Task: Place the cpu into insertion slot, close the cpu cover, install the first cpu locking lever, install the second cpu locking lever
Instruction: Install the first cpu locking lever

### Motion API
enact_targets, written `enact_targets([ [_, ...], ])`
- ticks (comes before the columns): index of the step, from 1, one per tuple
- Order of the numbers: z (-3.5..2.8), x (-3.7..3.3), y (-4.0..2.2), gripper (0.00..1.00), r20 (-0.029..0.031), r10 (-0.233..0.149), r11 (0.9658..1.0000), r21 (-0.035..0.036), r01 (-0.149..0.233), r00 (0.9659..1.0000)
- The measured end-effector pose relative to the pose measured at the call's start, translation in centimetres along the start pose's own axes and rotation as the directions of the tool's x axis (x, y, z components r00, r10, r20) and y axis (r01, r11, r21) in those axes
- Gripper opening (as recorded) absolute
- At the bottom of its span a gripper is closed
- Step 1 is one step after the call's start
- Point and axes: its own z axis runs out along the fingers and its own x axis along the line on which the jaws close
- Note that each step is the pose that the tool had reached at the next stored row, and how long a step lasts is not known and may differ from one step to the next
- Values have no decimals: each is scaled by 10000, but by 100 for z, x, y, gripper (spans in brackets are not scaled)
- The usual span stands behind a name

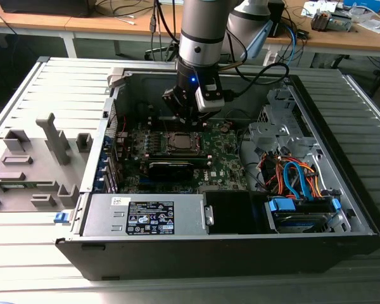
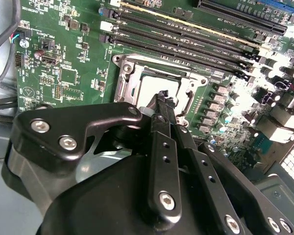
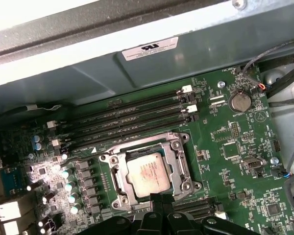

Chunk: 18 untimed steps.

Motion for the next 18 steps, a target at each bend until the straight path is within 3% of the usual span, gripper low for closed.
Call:
enact_targets([
  [18, 0, 0, 0, 11, 14, -320, 9995, 12, 320, 9995],
])
